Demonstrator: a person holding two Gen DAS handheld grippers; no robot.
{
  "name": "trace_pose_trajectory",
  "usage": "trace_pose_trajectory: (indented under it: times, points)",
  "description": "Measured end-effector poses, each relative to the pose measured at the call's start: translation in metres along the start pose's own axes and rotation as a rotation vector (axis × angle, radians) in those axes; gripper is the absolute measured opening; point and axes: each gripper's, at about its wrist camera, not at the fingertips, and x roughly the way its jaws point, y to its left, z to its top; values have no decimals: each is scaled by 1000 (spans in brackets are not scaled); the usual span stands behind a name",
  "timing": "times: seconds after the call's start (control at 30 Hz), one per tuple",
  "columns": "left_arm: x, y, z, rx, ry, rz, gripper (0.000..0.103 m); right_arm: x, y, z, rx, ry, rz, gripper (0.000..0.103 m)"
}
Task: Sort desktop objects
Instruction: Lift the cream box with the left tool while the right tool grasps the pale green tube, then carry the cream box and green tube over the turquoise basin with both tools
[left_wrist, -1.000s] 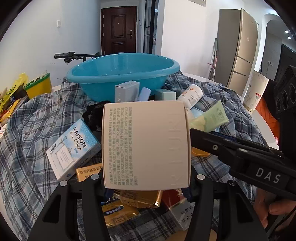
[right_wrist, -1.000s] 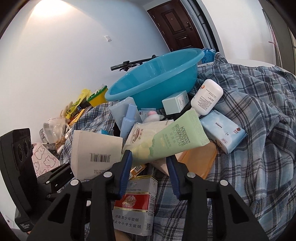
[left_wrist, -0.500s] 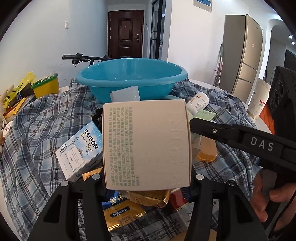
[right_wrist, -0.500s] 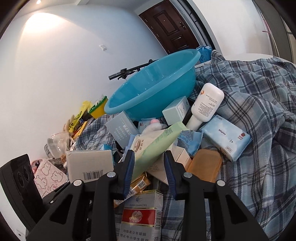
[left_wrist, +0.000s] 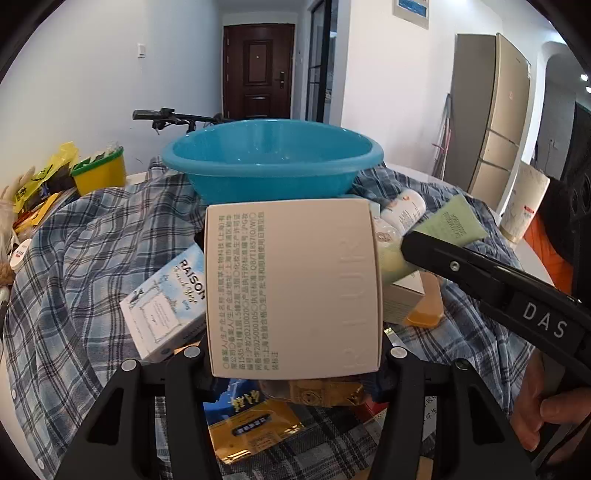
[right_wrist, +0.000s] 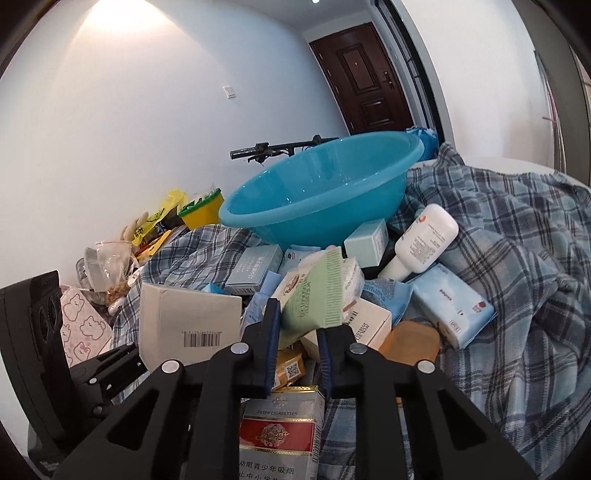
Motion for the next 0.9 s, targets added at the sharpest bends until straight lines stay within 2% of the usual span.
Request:
trace_pose_trajectory:
  times: [0.1, 0.23, 0.4, 0.53, 0.7, 0.8, 0.9]
  points:
    - [-19, 6, 2, -18, -88, 56, 57, -15, 4, 4, -54, -62, -60, 16]
    - [-37, 3, 4, 1, -156, 87, 57, -35, 8, 10, -117, -137, -140, 15]
    - [-53, 1, 4, -21, -229, 87, 57, -50, 7, 11, -125, -175, -184, 15]
    - [-66, -6, 1, -3, -295, 106, 57, -64, 18, 7, -214, -253, -307, 15]
    - [-78, -17, -7, 34, -387, 139, 57, -74, 26, 7, -241, -295, -302, 15]
    - [-92, -18, -13, 22, -462, 90, 57, -73, 31, 4, -272, -307, -327, 15]
    - [-104, -24, -17, 42, -522, 122, 57, -72, 30, 0, -271, -304, -323, 15]
